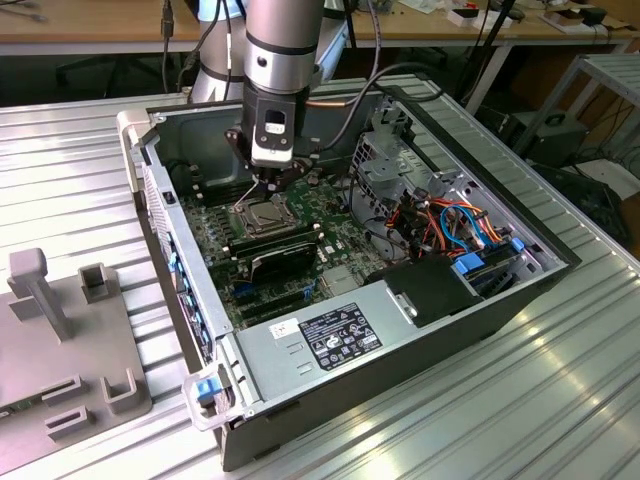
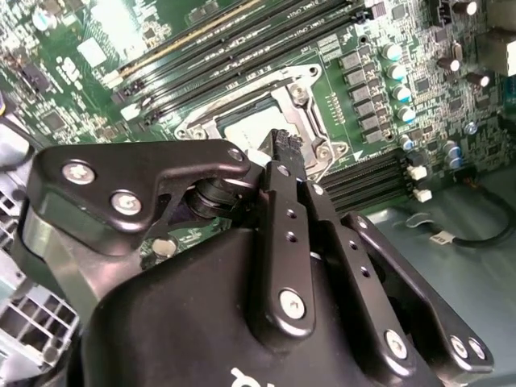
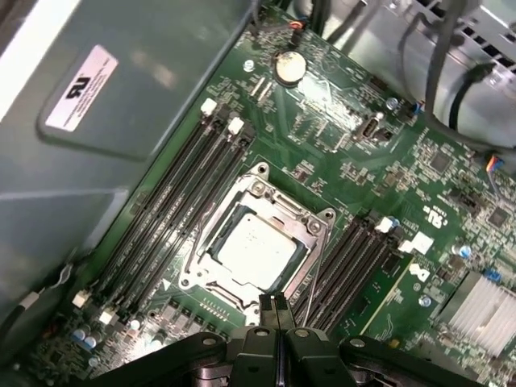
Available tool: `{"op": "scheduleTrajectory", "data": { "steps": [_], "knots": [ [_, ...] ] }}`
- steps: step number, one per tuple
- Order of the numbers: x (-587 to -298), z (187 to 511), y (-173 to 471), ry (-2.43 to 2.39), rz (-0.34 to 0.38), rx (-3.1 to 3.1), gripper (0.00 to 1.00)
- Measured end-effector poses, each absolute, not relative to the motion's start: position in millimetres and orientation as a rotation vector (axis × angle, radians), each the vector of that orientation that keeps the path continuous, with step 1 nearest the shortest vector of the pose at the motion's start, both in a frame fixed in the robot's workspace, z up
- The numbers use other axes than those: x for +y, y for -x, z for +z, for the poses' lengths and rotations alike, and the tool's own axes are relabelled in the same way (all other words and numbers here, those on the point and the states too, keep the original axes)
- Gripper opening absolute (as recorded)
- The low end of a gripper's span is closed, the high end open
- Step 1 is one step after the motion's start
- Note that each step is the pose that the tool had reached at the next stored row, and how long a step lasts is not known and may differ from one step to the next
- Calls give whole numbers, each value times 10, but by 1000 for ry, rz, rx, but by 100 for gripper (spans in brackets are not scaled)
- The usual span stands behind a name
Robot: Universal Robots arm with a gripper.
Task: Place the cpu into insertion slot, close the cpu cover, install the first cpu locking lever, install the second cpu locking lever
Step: 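Install the first cpu locking lever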
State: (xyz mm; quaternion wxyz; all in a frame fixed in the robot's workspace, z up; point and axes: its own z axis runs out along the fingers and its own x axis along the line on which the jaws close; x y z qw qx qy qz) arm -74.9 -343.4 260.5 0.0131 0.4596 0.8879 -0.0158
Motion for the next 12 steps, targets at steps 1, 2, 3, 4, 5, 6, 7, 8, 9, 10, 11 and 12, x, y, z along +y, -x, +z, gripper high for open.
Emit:
{"op": "scheduleTrajectory", "data": {
  "steps": [1,2,3,4,5,6,7,8,9,10,11,12],
  "knots": [
    [-3434,2604,749,-1423,-49,2771,11],
    [-3434,2604,749,-1417,-49,2774,11],
    [-3434,2605,749,-1416,-49,2774,11],
    [-3434,2605,749,-1416,-49,2774,11],
    [-3434,2605,749,-1416,-49,2774,11],
    [-3434,2604,749,-1416,-49,2774,11],
    [-3434,2605,749,-1416,-49,2774,11],
    [-3434,2605,749,-1416,-49,2774,11],
    [-3434,2605,749,-1416,-49,2774,11],
    [-3434,2605,749,-1416,-49,2774,11],
    [-3434,2604,749,-1416,-49,2774,11],
    [-3434,2605,749,-1416,-49,2774,11]
  ]
}}
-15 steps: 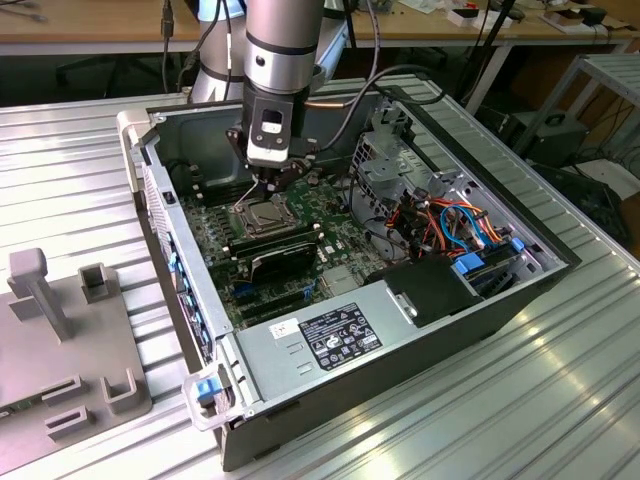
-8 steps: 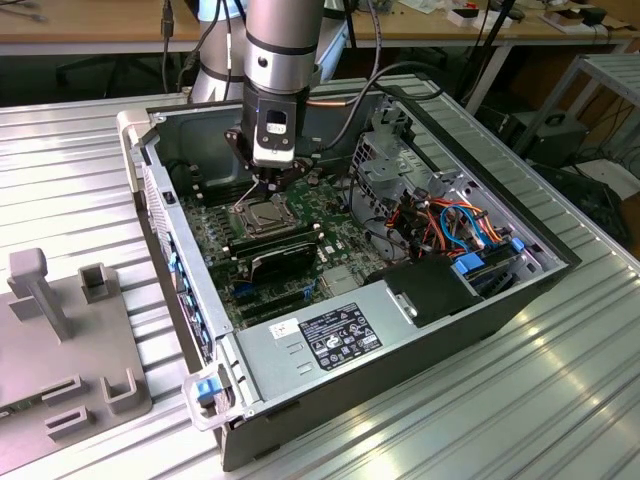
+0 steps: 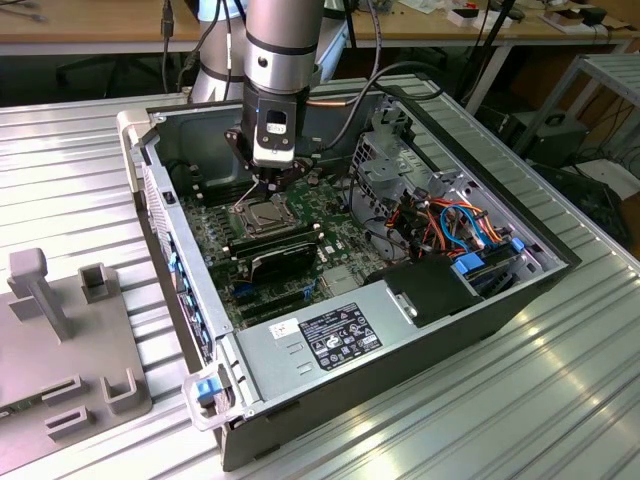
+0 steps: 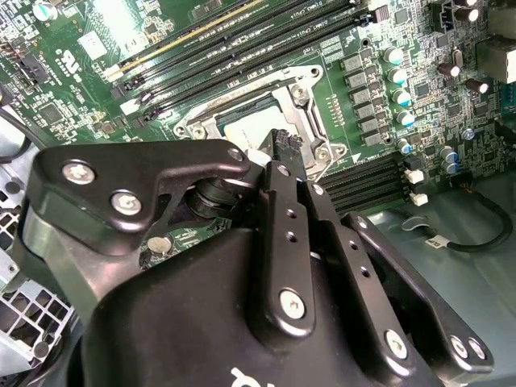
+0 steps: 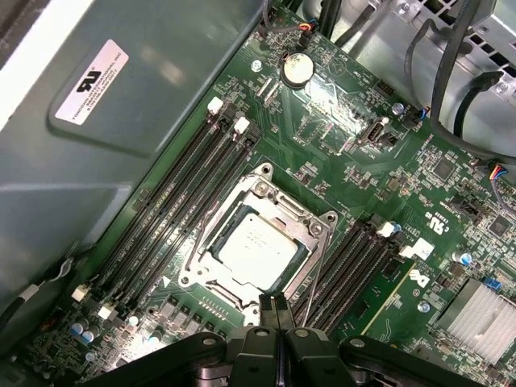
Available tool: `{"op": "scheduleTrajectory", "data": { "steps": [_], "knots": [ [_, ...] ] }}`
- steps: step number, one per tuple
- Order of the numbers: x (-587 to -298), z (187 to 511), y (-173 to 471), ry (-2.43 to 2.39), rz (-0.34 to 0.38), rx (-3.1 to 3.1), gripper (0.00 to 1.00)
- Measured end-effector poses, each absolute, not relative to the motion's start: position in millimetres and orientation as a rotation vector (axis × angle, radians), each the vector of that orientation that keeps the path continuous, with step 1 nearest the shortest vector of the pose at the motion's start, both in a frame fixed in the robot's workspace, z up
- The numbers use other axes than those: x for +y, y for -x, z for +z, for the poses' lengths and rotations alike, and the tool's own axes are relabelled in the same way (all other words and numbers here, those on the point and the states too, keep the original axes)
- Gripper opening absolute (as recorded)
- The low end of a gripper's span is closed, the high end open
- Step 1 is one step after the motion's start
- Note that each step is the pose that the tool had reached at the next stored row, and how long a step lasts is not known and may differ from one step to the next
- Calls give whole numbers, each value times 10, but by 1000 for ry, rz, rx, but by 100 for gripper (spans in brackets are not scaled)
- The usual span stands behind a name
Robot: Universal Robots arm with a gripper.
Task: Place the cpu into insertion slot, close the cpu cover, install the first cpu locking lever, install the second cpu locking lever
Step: 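Install the first cpu locking lever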
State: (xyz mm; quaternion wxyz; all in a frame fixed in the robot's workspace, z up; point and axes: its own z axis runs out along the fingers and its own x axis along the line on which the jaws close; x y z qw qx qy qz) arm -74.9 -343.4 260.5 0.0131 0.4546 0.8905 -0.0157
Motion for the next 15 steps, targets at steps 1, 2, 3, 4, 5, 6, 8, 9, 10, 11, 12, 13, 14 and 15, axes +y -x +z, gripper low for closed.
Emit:
{"op": "scheduleTrajectory", "data": {
  "steps": [1,2,3,4,5,6,8,9,10,11,12,13,14,15],
  "knots": [
    [-3434,2605,749,-1416,-49,2774,11],
    [-3434,2605,749,-1416,-49,2774,11],
    [-3434,2605,749,-1416,-49,2774,11],
    [-3434,2605,749,-1416,-49,2774,11],
    [-3434,2604,749,-1416,-49,2774,11],
    [-3434,2604,749,-1416,-49,2774,11],
    [-3434,2605,749,-1416,-49,2774,11],
    [-3434,2604,749,-1416,-49,2774,11],
    [-3434,2605,749,-1416,-49,2774,11],
    [-3434,2605,749,-1416,-49,2775,11],
    [-3434,2605,749,-1415,-49,2775,11],
    [-3434,2604,749,-1405,-49,2780,11],
    [-3434,2604,749,-1390,-48,2787,11],
    [-3434,2602,749,-1353,-48,2805,11]
  ]
}}
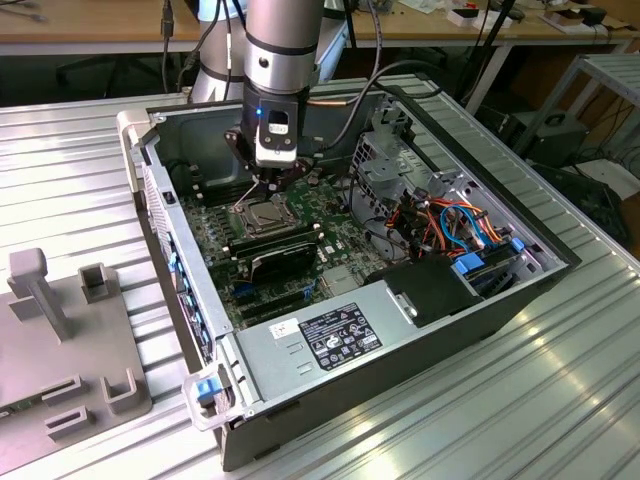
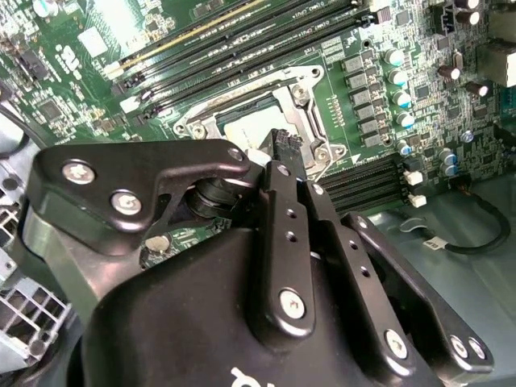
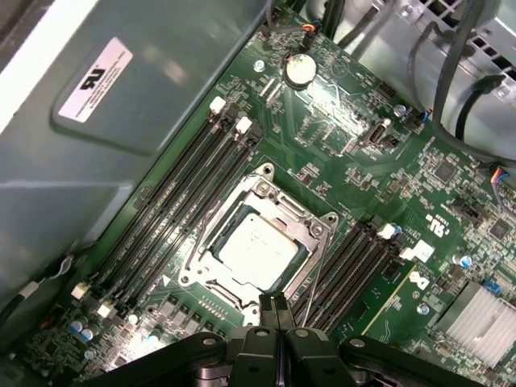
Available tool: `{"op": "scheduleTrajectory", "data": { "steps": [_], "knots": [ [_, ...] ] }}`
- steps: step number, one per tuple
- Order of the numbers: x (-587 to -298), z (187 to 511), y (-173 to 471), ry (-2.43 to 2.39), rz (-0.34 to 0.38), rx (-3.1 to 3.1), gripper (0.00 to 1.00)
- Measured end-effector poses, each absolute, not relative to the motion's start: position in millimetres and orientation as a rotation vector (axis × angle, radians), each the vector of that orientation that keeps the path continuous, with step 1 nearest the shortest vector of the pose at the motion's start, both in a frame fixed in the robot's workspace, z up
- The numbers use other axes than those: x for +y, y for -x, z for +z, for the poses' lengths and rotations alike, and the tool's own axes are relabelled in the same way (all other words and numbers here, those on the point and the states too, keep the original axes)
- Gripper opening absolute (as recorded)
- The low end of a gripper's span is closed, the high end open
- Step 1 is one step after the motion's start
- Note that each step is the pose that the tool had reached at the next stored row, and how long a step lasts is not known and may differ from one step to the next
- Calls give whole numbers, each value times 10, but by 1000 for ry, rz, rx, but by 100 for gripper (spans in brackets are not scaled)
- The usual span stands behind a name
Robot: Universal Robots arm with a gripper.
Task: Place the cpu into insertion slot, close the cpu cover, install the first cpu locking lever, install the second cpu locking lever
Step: 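Install the first cpu locking lever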
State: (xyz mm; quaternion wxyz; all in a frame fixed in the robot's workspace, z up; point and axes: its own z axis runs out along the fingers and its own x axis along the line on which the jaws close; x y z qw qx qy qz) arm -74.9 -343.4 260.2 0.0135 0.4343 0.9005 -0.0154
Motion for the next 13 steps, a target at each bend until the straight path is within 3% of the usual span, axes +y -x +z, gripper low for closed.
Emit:
{"op": "scheduleTrajectory", "data": {
  "steps": [13],
  "knots": [
    [-3434,2580,746,-883,-40,2982,11]
  ]
}}
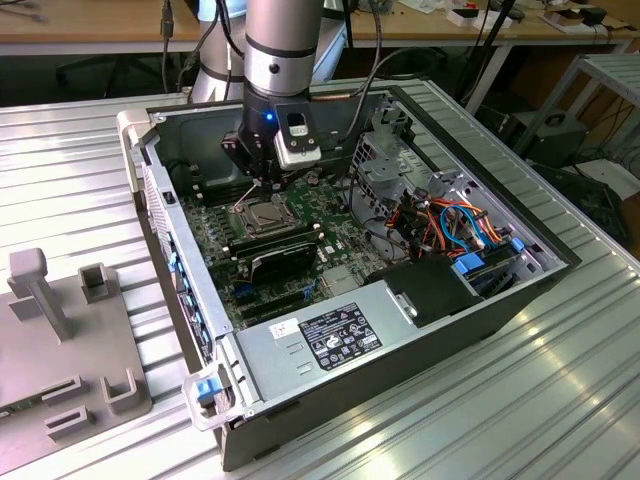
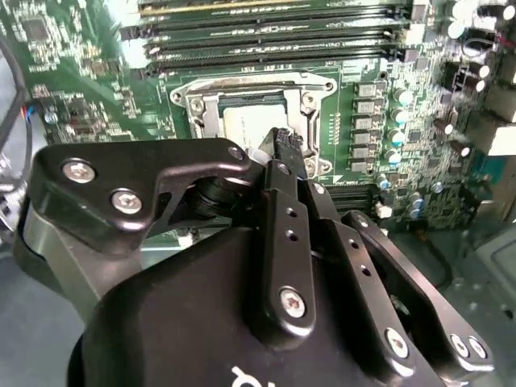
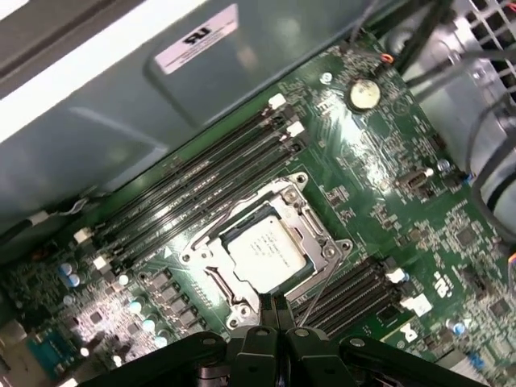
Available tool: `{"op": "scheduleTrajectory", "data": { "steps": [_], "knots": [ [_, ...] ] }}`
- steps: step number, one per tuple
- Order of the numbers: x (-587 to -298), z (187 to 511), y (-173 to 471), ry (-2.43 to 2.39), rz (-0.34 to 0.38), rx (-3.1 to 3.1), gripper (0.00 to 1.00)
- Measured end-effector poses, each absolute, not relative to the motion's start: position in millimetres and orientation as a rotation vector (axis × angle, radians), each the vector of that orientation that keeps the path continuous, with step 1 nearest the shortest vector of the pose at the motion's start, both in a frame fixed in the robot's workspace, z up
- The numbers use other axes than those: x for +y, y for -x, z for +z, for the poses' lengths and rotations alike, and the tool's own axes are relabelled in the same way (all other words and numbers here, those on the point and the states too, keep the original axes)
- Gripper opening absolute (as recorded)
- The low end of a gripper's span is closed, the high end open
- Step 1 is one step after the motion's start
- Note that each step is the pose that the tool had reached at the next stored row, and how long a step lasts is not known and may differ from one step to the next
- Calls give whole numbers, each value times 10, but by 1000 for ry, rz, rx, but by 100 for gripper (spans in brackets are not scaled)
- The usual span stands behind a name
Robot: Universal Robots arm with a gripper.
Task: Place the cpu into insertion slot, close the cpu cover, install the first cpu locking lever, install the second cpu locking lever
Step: 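Install the first cpu locking lever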
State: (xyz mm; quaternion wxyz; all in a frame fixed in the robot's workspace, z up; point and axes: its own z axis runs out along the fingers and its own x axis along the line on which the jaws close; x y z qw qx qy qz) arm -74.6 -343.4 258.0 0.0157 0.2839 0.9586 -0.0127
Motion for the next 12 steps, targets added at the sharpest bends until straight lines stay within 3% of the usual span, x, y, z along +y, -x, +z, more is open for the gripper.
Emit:
{"op": "scheduleTrajectory", "data": {
  "steps": [12],
  "knots": [
    [-3433,2569,745,-381,-31,3083,11]
  ]
}}
